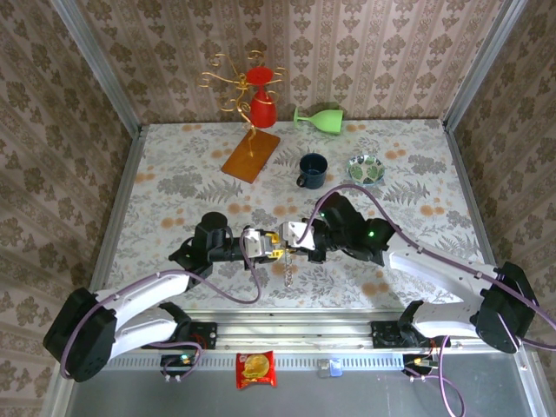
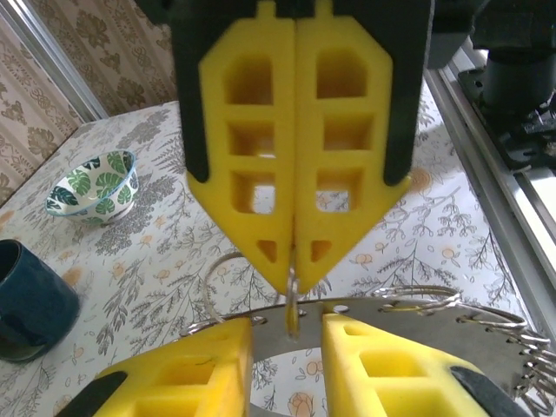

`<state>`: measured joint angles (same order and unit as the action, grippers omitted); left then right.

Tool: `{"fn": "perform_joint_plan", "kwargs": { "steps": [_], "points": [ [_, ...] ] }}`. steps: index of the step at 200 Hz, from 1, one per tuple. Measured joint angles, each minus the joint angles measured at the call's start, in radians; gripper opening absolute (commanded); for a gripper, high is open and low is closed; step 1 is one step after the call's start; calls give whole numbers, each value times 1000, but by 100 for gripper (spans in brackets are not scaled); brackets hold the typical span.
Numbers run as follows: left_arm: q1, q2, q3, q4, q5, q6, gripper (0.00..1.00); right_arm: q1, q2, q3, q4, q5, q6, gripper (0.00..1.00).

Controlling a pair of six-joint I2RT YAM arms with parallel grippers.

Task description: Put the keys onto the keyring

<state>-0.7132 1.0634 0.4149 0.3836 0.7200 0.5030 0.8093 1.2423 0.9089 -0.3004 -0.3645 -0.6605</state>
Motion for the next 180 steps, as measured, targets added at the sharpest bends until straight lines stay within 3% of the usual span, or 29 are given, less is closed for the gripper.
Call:
{"fn": "perform_joint_plan", "kwargs": {
  "steps": [60,91,108,143,180],
  "points": [
    [-13,-6,21,-59,-11,29,22,45,72,111,-145,108,-70,0],
    [-13,-6,21,-71,-13,36,14,58,89,142,-180,128,-74,0],
    [-13,-6,25,-80,-14,45,4,66,90,147,-188,131,-74,0],
    [-15,-6,29,-85,-14,48,0,46,57,103,-135,104,-41,28],
    [-15,-6,26,-49,-8,43,0,-71,-108,-75,36,-35,72,32]
  ]
}}
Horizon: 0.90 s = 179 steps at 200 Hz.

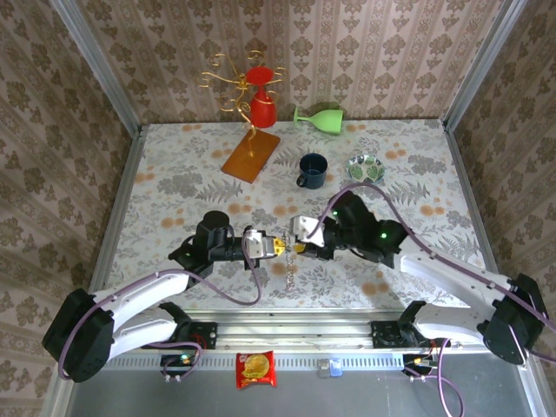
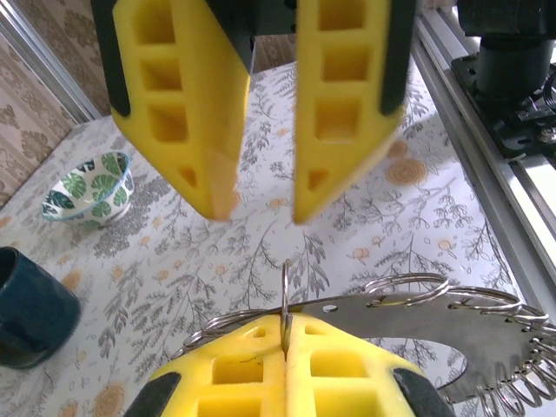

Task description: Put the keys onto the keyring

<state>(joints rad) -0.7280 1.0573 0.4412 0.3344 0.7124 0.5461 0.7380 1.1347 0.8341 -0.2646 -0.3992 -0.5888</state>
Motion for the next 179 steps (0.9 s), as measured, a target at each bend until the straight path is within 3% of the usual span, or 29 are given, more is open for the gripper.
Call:
{"fn": "perform_joint_plan", "kwargs": {
  "steps": [43,122,148,171,179],
  "points": [
    [0,0,-37,104,29,-18,0,-14,-48,-114,146,-100,41,32],
    [0,11,-74,232,80,-53,0,3,-15,-123,240,-153,55,24],
    [0,22,-74,238,88,-57,0,8,-5,-123,243,-155,50,17],
    [1,29,-74,240,93,-62,0,12,0,-123,251,-152,54,2],
    [2,29,-75,240,93,-66,7,12,0,-123,254,-150,51,0]
  ]
}}
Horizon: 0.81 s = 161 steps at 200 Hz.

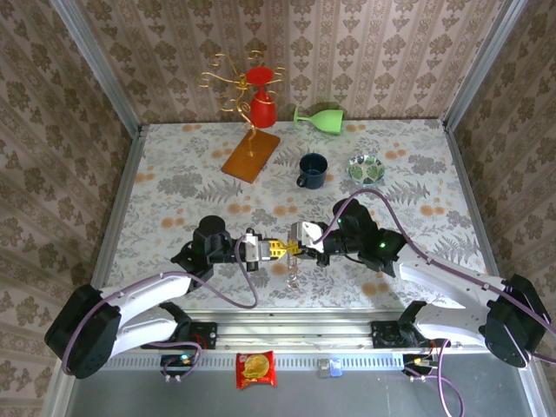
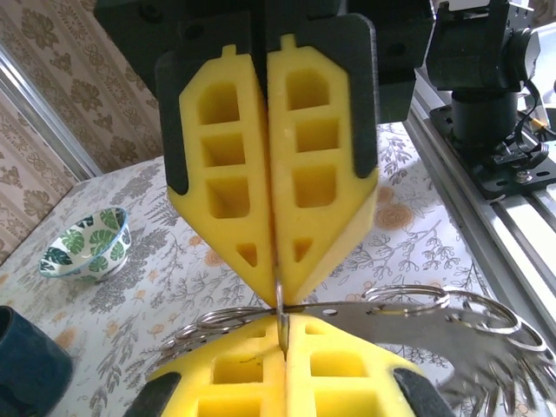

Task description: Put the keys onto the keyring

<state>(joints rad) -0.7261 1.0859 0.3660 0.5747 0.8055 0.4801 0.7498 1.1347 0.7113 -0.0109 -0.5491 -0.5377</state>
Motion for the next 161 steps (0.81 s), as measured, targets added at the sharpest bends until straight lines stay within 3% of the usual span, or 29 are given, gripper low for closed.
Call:
{"fn": "perform_joint_plan", "kwargs": {
  "steps": [20,57,90,127,147,161],
  "points": [
    [0,0,0,3,-6,-13,19,1,0,0,2,7,-5,0],
    [0,-11,0,-2,-33,-14,22,6,0,0,-24,33,-19,0],
    [-2,-25,0,-17,-43,-9,16,8,0,5,-55,51,-40,0],
    [-8,-26,1,-40,-43,10,0,8,0,13,-77,58,-50,0],
    [-8,-26,2,-53,-42,15,0,8,4,14,-81,59,-57,0],
    [-8,-26,3,-58,-42,15,0,8,8,17,-83,62,-58,13]
  ]
}}
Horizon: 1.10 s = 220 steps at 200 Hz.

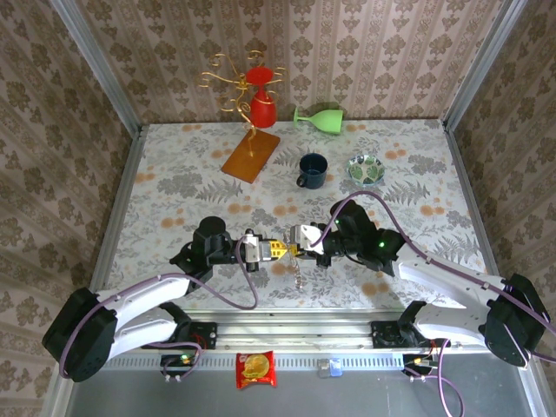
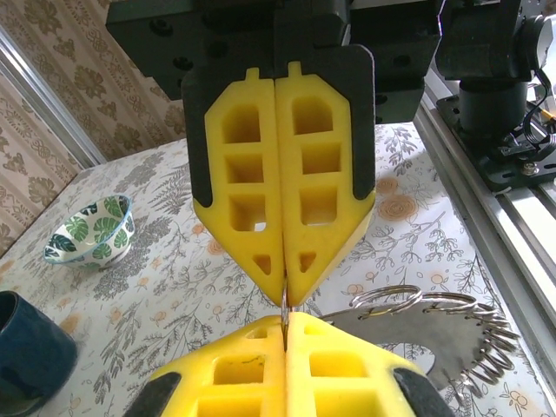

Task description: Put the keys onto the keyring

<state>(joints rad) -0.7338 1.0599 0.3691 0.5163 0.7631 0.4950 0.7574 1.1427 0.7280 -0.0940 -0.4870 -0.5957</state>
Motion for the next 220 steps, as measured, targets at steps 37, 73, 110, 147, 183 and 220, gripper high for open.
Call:
{"fn": "perform_joint_plan", "kwargs": {
  "steps": [37,73,110,147,183,220],
  "points": [
    [0,1,1,-11,0,2,0,1,16,14,0,8,-3,17],
    [0,2,1,-13,0,2,0,6,39,29,0,8,-7,17],
    [2,7,1,-15,0,2,0,6,48,32,-8,8,-15,17],
    [1,7,1,-16,0,2,0,6,48,34,-12,13,-27,22],
    [1,8,1,-15,11,3,0,6,8,23,-15,25,-26,24],
    [0,13,1,-15,17,3,0,7,2,20,-20,31,-29,24]
  ]
}}
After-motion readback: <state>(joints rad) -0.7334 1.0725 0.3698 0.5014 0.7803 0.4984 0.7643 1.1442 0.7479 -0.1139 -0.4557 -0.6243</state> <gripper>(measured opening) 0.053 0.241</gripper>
